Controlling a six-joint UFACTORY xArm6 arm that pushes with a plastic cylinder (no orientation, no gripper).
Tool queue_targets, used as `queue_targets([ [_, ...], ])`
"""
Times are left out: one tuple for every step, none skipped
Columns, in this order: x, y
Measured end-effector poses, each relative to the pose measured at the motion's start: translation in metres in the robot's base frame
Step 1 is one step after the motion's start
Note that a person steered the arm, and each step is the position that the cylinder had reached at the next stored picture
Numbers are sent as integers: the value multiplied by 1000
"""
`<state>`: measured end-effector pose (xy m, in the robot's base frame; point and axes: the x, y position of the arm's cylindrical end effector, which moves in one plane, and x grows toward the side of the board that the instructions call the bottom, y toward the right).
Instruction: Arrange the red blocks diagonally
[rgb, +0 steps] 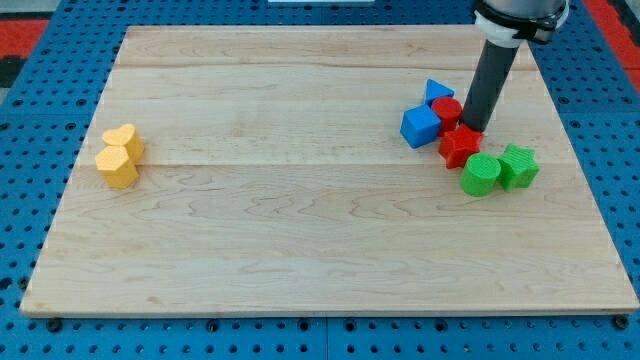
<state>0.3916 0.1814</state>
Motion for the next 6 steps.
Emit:
queue_targets([
  [-2,14],
  [-16,-12],
  [-16,-46],
  [-13,-60],
  [5,-26],
  [-6,6],
])
